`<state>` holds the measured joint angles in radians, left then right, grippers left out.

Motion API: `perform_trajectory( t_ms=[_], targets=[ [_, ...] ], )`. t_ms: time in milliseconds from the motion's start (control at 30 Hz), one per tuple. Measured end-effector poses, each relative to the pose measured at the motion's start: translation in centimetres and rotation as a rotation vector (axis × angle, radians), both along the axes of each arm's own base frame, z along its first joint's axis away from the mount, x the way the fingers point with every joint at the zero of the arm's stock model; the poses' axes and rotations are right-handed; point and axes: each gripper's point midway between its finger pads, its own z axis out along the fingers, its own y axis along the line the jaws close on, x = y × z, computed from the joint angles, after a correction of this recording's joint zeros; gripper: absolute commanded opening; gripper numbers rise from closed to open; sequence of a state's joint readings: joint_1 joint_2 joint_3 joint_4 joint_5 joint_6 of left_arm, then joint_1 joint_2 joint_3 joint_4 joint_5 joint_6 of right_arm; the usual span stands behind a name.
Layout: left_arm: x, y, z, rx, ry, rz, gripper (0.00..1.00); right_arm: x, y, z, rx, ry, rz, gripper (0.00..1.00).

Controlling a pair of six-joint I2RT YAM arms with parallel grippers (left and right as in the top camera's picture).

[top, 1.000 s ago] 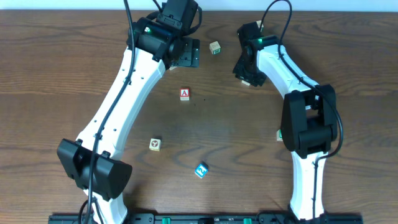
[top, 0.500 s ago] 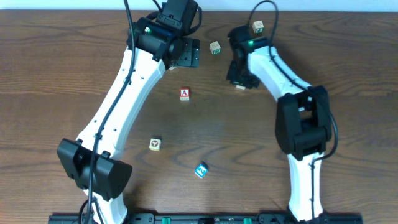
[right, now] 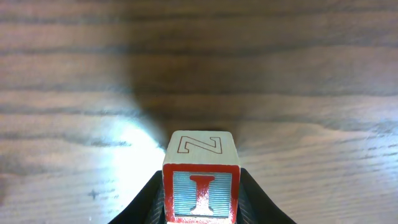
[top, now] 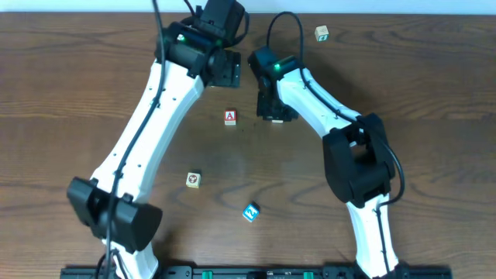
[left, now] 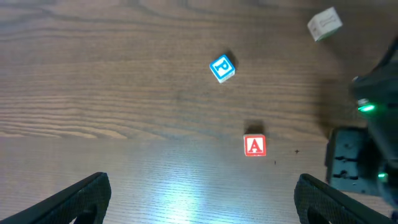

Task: Spell out Ai2
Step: 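Carry red I block with right gripper to right of A block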

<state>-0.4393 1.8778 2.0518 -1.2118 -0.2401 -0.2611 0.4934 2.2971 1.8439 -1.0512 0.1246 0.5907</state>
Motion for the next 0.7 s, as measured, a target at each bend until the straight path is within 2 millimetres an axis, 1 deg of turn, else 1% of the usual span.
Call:
perform_trajectory(
  t_ms=[100, 200, 267, 300, 367, 433, 533, 700],
  targets=[
    [-0.8, 1.6, 3.0, -0.029, -0.064, 0.026, 0.95, -0.3, 0.3, 0.0, -0.004, 0.005, 0.009, 0.17],
    [-2.3, 4.2, 6.3, -0.052, -0.128, 0.071, 0.95, -0.5, 0.7, 0.0, -0.007, 0.005, 0.021, 0.17],
    [-3.3, 5.8, 7.8, -0.059, -0.155, 0.101, 0.95, -0.8, 1.1, 0.0, -0.006, 0.005, 0.031, 0.17],
    [-3.7, 6.6, 8.3, -0.059, -0.161, 0.116, 0.95, -0.9, 1.5, 0.0, -0.006, 0.004, 0.039, 0.18],
    [-3.9, 7.4, 8.3, -0.054, -0.153, 0.135, 0.95, -1.1, 2.1, 0.0, -0.004, 0.001, 0.053, 0.19],
    [-3.8, 7.9, 7.8, -0.054, -0.133, 0.147, 0.95, -1.3, 2.8, 0.0, 0.001, -0.007, 0.068, 0.20],
    [-3.5, 8.3, 7.2, -0.060, -0.115, 0.159, 0.95, -1.4, 3.9, 0.1, 0.014, -0.019, 0.091, 0.19],
    [-3.5, 8.6, 7.1, -0.065, -0.108, 0.167, 0.95, -1.5, 4.5, 0.1, 0.026, -0.021, 0.104, 0.19]
  ],
)
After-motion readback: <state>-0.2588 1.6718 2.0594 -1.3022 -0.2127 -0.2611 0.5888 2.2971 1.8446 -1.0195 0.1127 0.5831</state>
